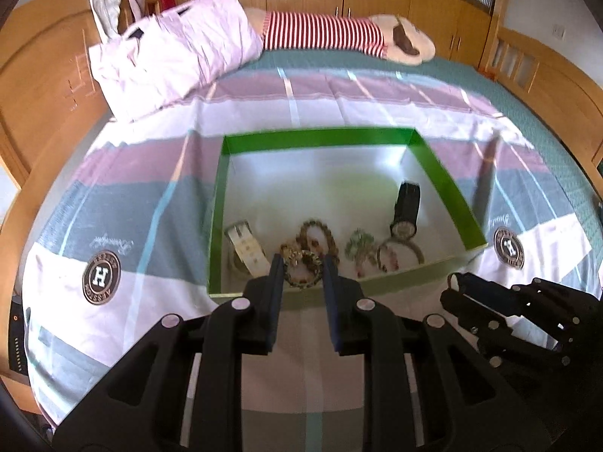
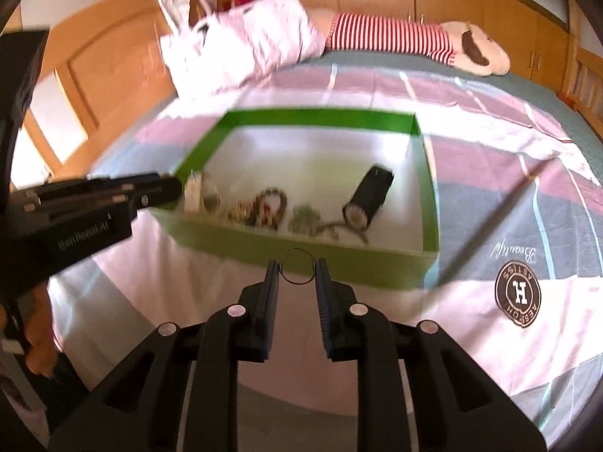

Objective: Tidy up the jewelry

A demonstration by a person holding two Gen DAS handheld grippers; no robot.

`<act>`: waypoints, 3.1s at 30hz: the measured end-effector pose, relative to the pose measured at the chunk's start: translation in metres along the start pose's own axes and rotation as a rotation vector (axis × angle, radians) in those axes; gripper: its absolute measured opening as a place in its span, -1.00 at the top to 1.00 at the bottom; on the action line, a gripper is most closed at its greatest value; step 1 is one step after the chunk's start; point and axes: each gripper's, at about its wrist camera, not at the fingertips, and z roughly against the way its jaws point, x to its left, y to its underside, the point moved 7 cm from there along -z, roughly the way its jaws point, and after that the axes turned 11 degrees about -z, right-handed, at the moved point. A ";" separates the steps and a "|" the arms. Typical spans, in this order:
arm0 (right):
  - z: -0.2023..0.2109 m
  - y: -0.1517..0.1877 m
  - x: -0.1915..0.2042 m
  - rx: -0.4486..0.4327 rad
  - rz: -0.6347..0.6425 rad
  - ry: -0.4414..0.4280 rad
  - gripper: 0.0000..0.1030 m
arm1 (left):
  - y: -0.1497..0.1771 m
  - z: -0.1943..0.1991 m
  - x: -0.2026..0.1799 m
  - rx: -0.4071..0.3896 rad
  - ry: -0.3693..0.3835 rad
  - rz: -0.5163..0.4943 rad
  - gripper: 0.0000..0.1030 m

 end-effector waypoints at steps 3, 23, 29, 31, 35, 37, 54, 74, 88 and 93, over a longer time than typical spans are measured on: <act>0.005 -0.009 0.000 -0.035 -0.007 -0.001 0.60 | -0.005 0.006 0.000 -0.034 -0.016 -0.004 0.59; -0.071 -0.054 -0.030 0.008 -0.086 0.093 0.59 | -0.026 -0.063 0.020 0.042 -0.109 0.038 0.50; -0.051 -0.061 -0.032 -0.055 -0.116 0.105 -0.42 | -0.021 -0.063 0.030 0.051 -0.103 0.080 -0.32; -0.040 -0.062 -0.029 -0.082 -0.105 0.115 -0.70 | -0.024 -0.050 0.031 0.018 -0.096 0.093 -0.60; -0.023 -0.055 -0.024 -0.094 -0.047 0.174 -0.90 | -0.026 -0.030 0.028 -0.023 -0.105 0.080 -0.79; -0.020 -0.055 -0.025 -0.092 -0.049 0.171 -0.91 | -0.024 -0.024 0.028 -0.024 -0.120 0.076 -0.80; -0.008 -0.056 -0.030 -0.117 -0.075 0.177 -0.97 | -0.019 -0.017 0.025 -0.002 -0.101 0.073 -0.95; -0.008 -0.055 -0.031 -0.110 -0.077 0.175 -0.97 | -0.018 -0.018 0.024 0.008 -0.112 0.062 -0.96; -0.008 -0.054 -0.031 -0.109 -0.075 0.175 -0.97 | -0.018 -0.018 0.027 0.012 -0.116 0.060 -0.96; -0.008 -0.054 -0.031 -0.110 -0.076 0.175 -0.97 | -0.018 -0.018 0.028 0.012 -0.115 0.059 -0.96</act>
